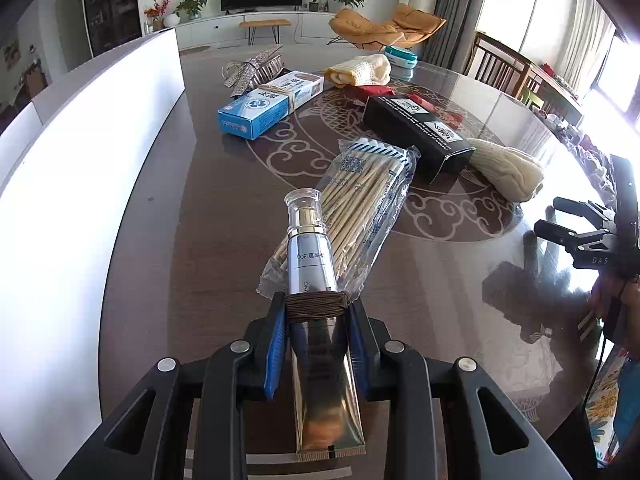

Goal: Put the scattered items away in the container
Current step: 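Close left gripper on the twine-wrapped gold tube and lift it, then grasp the clear bag of cotton swabs with right gripper while left tool holds tube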

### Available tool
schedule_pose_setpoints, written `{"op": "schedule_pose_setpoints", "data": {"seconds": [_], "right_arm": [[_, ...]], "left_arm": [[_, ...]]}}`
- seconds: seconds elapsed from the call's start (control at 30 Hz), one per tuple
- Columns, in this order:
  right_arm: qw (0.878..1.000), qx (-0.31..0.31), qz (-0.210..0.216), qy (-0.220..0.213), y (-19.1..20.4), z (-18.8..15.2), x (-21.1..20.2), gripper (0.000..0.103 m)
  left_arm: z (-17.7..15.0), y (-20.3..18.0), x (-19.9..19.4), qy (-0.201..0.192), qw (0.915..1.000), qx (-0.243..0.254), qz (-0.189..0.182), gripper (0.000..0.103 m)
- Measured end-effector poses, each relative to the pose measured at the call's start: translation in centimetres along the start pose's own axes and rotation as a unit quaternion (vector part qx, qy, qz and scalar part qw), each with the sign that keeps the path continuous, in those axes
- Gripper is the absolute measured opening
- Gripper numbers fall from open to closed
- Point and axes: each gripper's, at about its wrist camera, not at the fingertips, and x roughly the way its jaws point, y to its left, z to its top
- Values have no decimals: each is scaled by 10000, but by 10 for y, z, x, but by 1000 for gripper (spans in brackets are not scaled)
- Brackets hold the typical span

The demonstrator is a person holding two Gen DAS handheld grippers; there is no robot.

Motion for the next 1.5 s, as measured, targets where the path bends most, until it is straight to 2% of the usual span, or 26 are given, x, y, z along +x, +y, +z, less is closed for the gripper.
{"op": "schedule_pose_setpoints", "data": {"seconds": [0.07, 0.17, 0.2, 0.23, 0.27, 0.3, 0.33, 0.43, 0.63, 0.73, 0.8, 0.87, 0.97, 1.07, 1.2, 1.3, 1.4, 1.47, 1.5], "right_arm": [[10000, 0, 0, 0, 0, 0, 0, 103], [10000, 0, 0, 0, 0, 0, 0, 103], [10000, 0, 0, 0, 0, 0, 0, 103], [10000, 0, 0, 0, 0, 0, 0, 103], [10000, 0, 0, 0, 0, 0, 0, 103], [10000, 0, 0, 0, 0, 0, 0, 103], [10000, 0, 0, 1, 0, 0, 0, 103], [10000, 0, 0, 0, 0, 0, 0, 103], [10000, 3, 3, 0, 0, 0, 0, 103], [10000, -2, -6, -5, 0, 0, 0, 103], [9999, 110, 45, -23, 5, -3, -4, 103], [9969, 479, 624, -95, 23, -9, -15, 103], [9810, 909, 1713, -87, 75, -12, -23, 103], [9682, 1324, 2122, 97, 124, 4, -7, 103], [9627, 1839, 1974, 179, 169, 48, 24, 103], [9763, 1754, 1244, 249, 203, 80, 48, 103], [9899, 1297, 503, 264, 229, 100, 65, 103], [9967, 671, 384, 242, 238, 103, 71, 103], [9983, 427, 379, 150, 238, 101, 70, 96]], "left_arm": [[-4, 0, -3, 3, 10000, 29, 89, 32], [-11, -5, -4, -4, 9994, 211, 282, 52], [-14, -8, -3, 8, 9989, 288, 370, 62], [-16, -11, -5, -36, 9986, 358, 387, 63], [-19, -13, -6, -92, 9986, 400, 336, 62], [-22, -13, -8, -145, 9988, 376, 288, 51], [-24, -11, -11, -230, 9990, 288, 271, 29], [-29, 1, -18, -314, 9994, -123, 96, 27], [-57, 25, -53, -867, 9921, -785, 462, 27], [-66, 32, -54, -887, 9901, -816, 713, 27], [-69, 38, -48, -831, 9897, -917, 721, 27], [-74, 43, -44, -830, 9889, -1002, 718, 26], [-76, 37, -42, -930, 9885, -798, 888, 27], [-76, 36, -40, -949, 9884, -765, 904, 27], [-76, 38, -40, -977, 9879, -855, 850, 27], [-76, 36, -39, -1011, 9870, -840, 926, 27], [-75, 35, -37, -1015, 9870, -829, 934, 27], [-73, 36, -35, -992, 9876, -807, 916, 27], [-72, 36, -35, -985, 9878, -806, 901, 27]]}}
